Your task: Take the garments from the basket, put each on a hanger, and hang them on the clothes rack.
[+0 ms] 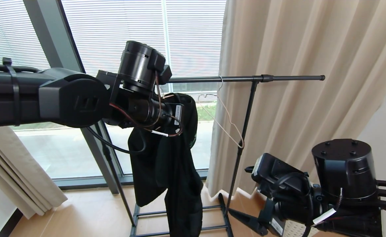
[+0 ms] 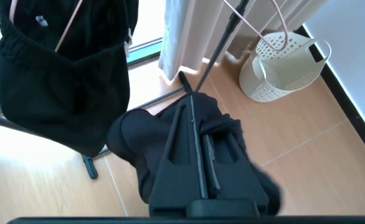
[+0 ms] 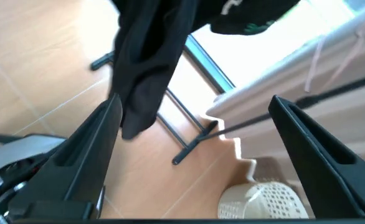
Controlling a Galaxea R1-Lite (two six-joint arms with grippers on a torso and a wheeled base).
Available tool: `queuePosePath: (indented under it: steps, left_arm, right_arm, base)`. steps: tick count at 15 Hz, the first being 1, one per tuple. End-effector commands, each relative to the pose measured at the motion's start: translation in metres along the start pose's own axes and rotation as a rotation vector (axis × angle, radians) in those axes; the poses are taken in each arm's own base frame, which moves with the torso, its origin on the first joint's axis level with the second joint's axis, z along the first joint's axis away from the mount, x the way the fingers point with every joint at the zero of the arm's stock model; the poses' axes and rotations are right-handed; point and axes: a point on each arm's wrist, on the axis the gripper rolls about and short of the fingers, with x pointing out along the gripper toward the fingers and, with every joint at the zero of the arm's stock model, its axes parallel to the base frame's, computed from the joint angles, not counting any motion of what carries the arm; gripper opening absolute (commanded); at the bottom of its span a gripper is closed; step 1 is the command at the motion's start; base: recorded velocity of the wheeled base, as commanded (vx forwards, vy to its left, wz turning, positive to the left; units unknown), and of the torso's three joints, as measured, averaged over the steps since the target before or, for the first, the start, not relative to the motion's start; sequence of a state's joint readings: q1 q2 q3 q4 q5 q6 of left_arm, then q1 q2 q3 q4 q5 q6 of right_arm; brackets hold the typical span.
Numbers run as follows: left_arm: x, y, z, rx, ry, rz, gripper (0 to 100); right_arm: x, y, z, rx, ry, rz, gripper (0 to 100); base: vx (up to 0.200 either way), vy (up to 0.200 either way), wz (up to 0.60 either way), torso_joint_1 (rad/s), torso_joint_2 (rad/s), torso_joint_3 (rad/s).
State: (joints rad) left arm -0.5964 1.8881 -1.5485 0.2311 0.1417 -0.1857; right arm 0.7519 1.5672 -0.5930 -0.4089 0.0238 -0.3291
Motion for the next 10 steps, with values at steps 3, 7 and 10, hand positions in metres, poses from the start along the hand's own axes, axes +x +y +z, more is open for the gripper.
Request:
queuePosePath:
  steps: [3,7,10]
  left_arm:
    - [0.004,-0.01,-0.004,0.015,0.033,-0.014,0]
    - [-0.003,-0.015,-0.006,0.023,0.043,-0.018,0]
    - [-0.004,-0.015,-0.007,0.024,0.045,-0.014,0]
  right_arm:
    - [0.014,0.016,0.022,0.146,-0.097,0.056,100]
    - [0.06,0.029,0.056,0.38,-0.132,-0.217,100]
    - [0.081,0.028,0.064,0.439,-0.201,-0.244,100]
  base:
    - [0.0,0.0,0.0,0.0,0.0,0.0]
    - [0.0,0.0,0.0,0.0,0.0,0.0]
    - [0.0,0.0,0.0,0.0,0.0,0.0]
